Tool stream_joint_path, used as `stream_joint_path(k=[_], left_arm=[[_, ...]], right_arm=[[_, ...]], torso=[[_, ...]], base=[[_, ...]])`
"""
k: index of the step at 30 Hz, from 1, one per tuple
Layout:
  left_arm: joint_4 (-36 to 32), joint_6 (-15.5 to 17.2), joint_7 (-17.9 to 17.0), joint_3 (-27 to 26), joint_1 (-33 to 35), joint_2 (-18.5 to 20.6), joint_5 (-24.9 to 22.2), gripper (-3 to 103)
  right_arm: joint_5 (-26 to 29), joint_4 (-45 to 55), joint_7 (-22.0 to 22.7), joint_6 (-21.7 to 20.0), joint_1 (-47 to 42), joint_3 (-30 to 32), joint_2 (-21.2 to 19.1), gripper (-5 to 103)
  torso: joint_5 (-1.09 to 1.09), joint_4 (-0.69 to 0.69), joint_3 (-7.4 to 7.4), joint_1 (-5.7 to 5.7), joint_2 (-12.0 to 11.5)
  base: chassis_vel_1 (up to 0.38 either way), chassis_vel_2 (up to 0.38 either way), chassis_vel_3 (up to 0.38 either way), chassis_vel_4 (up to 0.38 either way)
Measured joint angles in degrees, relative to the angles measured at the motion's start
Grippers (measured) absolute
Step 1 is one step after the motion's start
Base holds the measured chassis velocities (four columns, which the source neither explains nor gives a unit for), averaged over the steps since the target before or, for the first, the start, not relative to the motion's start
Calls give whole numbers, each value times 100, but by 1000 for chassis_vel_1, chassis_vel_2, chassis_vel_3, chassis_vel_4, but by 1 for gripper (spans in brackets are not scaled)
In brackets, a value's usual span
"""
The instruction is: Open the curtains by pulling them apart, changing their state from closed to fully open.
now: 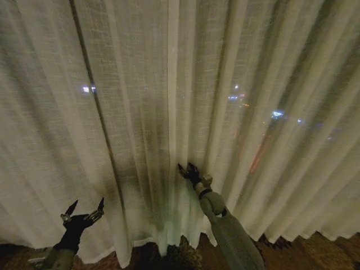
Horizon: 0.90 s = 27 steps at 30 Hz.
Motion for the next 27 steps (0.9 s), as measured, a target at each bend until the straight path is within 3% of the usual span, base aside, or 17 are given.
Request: stream_joint_path(k=[2,4,8,10,14,27], left_arm=[[3,0,1,3,-15,0,-1,100],[4,-1,1,3,-17,1,-3,100],[21,-12,2,3,-21,19,-8,100],[23,-16,2,3,-20,20,-9,100],[25,-27,3,2,-15,31,-13,100],[32,-33,7,17,-21,39,-16,100]], right_arm=[[0,-19,0,9,18,-17,-4,46],[0,-28,1,11,28,-24,-4,46],[1,-43,27,23,57,-48,2,24],[1,-43,36,27,60,-53,2,24],[0,-48,134,38,75,-70,4,3],[-4,39,210,-65,40,18,-115,0]], torso=[[0,0,0,0,1],[0,0,0,0,0],[0,0,0,0,1],[0,0,0,0,0],[0,0,0,0,1],[0,0,0,0,0]], base=[[0,0,0,0],[0,0,0,0],[0,0,0,0],[0,0,0,0],[0,0,0,0],[0,0,0,0]])
